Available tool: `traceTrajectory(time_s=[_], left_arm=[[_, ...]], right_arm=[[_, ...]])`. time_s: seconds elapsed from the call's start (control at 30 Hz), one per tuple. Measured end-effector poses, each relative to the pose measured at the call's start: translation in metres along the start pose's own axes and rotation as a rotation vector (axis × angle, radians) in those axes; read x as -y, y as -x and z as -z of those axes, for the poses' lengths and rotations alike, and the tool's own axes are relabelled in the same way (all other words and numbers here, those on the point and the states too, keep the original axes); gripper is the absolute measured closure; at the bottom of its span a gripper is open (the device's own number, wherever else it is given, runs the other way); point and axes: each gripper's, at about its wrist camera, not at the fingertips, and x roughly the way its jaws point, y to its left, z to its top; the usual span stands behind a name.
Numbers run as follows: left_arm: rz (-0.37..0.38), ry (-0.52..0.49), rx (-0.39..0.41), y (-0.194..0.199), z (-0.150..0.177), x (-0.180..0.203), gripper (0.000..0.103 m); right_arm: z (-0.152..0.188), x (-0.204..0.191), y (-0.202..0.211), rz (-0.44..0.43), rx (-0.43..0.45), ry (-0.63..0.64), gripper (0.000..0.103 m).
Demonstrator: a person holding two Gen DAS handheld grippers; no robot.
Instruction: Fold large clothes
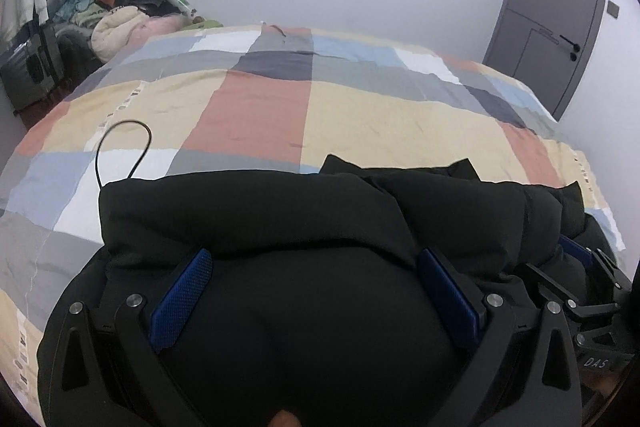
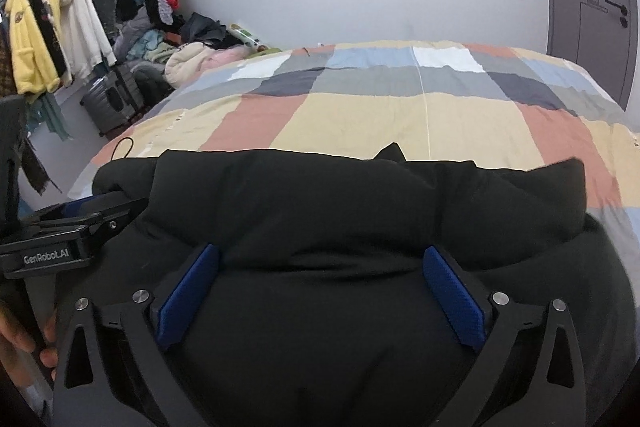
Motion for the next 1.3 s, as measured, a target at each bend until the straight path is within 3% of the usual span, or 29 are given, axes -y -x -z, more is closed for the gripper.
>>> traceTrajectory(time_s=[0.23,0.4,0.57,0.73,0.9,1.1,1.3], left_arm=[[-0.007,0.001,-0.013,-0.013,-0.006,-0.002,0.000],[0.029,0.017,0.013,0.016,0.011,-0.013,0.000],[0.051,0.043,0.074,0.053,0.026,-0.041,0.000],[-0.049,0.021,0.103,0.062,0.027,-0.067,0.000],[-0.044,0.031,0.028,0.035,0.035,-0.081,0.000],[-0.095,-0.038,0.005,0.025,0.042,-0.072,0.000],[-0.057,-0.014,-0.026,0.014,0.045,-0.076,0.000]], right_arm=[[-0.004,0.004,-0.012,-0.007,-0.010,-0.010,0.000],[0.004,0.009,0.018,-0.046,0.013,-0.007,0.000],[0.008,0.025,0.056,-0.005,0.058,0.030,0.000],[0.008,0.057,0.075,0.032,0.074,-0.018,0.000],[0.004,0.078,0.063,0.058,0.061,-0.030,0.000],[0.016,0.077,0.033,0.078,-0.014,0.023,0.000],[0.026,0.077,0.023,0.079,-0.008,0.029,0.000]])
